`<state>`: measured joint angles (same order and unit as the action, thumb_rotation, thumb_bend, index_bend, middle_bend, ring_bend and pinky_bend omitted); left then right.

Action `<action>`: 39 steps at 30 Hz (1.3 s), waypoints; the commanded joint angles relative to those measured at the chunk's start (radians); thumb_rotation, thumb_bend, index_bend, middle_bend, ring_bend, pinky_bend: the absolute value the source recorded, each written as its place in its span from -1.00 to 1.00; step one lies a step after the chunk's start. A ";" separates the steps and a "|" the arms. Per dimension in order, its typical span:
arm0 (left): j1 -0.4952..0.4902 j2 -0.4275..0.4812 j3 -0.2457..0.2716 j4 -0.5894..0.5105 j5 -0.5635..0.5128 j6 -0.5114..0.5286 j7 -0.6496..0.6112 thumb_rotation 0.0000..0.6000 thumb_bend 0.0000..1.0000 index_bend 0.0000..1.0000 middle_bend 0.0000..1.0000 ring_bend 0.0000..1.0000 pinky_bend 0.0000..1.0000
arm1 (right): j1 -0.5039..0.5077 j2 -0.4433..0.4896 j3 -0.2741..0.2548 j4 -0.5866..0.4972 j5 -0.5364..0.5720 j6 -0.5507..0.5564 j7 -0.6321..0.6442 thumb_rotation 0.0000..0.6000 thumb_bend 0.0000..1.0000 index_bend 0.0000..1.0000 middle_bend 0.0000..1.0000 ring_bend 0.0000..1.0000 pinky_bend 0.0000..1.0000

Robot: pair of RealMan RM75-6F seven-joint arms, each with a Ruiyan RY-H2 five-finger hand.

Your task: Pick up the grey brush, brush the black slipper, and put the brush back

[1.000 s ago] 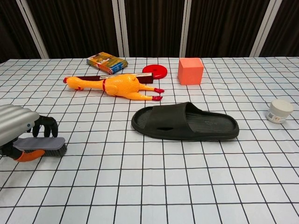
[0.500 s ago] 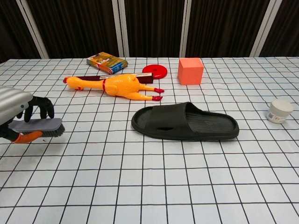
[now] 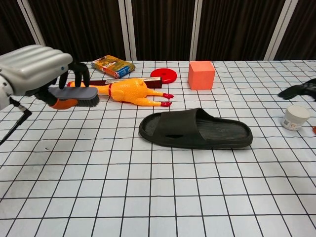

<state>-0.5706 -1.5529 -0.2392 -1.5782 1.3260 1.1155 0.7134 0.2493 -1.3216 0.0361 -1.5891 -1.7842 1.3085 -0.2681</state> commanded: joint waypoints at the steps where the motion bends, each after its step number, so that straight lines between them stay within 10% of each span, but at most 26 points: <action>1: -0.064 -0.034 -0.050 0.005 -0.072 -0.059 0.037 1.00 0.06 0.07 0.22 0.03 -0.03 | 0.075 -0.065 0.018 0.007 0.005 -0.103 -0.037 1.00 0.40 -0.67 -0.55 -0.67 -0.42; 15: -0.244 -0.235 -0.087 0.198 -0.208 -0.152 0.067 1.00 0.07 0.07 0.22 0.03 -0.03 | 0.200 -0.198 0.007 0.036 0.096 -0.331 -0.092 1.00 0.47 -0.67 -0.55 -0.66 -0.41; 39: -0.357 -0.322 -0.094 0.291 -0.237 -0.131 0.058 1.00 0.09 0.08 0.23 0.03 -0.03 | 0.309 -0.283 0.054 0.115 0.130 -0.337 -0.044 1.00 0.47 -0.97 -0.69 -0.73 -0.41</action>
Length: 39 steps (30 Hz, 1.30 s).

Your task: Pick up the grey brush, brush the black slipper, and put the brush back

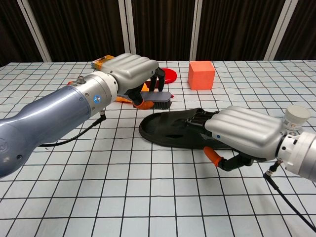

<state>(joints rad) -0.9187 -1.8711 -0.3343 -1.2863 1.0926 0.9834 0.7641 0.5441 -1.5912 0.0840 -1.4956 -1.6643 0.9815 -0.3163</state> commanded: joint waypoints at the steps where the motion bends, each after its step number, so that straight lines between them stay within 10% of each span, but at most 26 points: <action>1: -0.012 -0.006 0.001 -0.001 -0.005 0.001 0.009 1.00 0.09 0.08 0.23 0.03 -0.03 | 0.018 -0.018 0.007 0.029 0.012 -0.012 0.006 1.00 0.47 -0.98 -0.69 -0.73 -0.42; 39: -0.152 -0.186 0.010 0.206 0.074 -0.030 -0.225 1.00 0.21 0.09 0.24 0.03 -0.03 | 0.064 -0.043 -0.044 0.073 0.073 -0.006 -0.002 1.00 0.47 -1.00 -0.70 -0.75 -0.50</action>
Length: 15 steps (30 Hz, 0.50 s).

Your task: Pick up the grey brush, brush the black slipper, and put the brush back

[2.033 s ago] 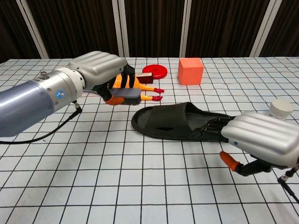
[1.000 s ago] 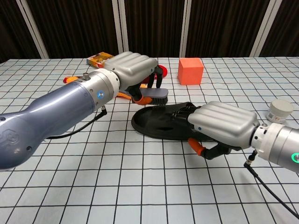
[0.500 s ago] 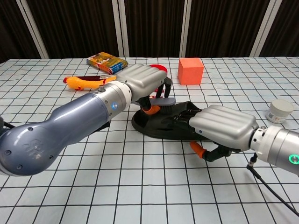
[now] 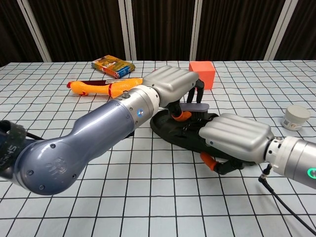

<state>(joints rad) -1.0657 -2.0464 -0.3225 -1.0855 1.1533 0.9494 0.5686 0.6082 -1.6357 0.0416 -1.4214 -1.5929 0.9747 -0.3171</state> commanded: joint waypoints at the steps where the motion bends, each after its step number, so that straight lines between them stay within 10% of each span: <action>1: -0.005 -0.013 0.003 0.008 0.026 0.007 -0.050 1.00 0.22 0.09 0.24 0.03 -0.03 | 0.000 0.003 -0.004 -0.004 0.002 0.002 -0.002 1.00 0.47 -1.00 -0.70 -0.75 -0.50; 15: 0.060 0.125 0.040 -0.119 -0.040 -0.001 0.069 1.00 0.23 0.10 0.25 0.04 -0.03 | -0.001 0.013 -0.018 -0.017 0.007 0.019 -0.001 1.00 0.47 -1.00 -0.70 -0.75 -0.50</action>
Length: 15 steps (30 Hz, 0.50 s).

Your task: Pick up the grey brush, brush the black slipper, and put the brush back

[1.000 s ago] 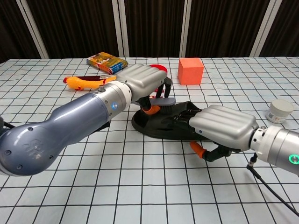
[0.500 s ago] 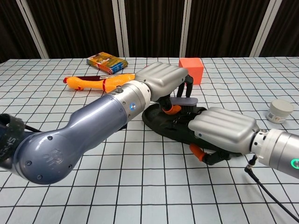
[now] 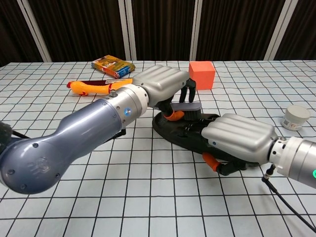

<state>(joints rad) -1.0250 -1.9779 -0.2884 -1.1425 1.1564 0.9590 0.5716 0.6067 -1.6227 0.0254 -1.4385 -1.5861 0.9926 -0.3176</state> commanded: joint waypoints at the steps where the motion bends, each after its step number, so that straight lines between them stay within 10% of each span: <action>1: 0.022 0.071 0.004 -0.079 -0.053 -0.009 0.080 1.00 0.23 0.10 0.25 0.04 -0.03 | 0.001 -0.001 -0.002 0.000 0.000 0.001 0.001 1.00 0.47 -1.00 -0.70 -0.75 -0.50; 15: -0.004 0.076 0.012 -0.087 -0.081 -0.041 0.091 1.00 0.22 0.10 0.25 0.04 -0.03 | 0.006 -0.007 -0.009 -0.004 0.007 0.004 -0.003 1.00 0.47 -1.00 -0.70 -0.75 -0.50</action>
<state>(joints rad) -1.0149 -1.8794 -0.2851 -1.2600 1.0587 0.9336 0.6805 0.6122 -1.6303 0.0160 -1.4421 -1.5795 0.9970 -0.3207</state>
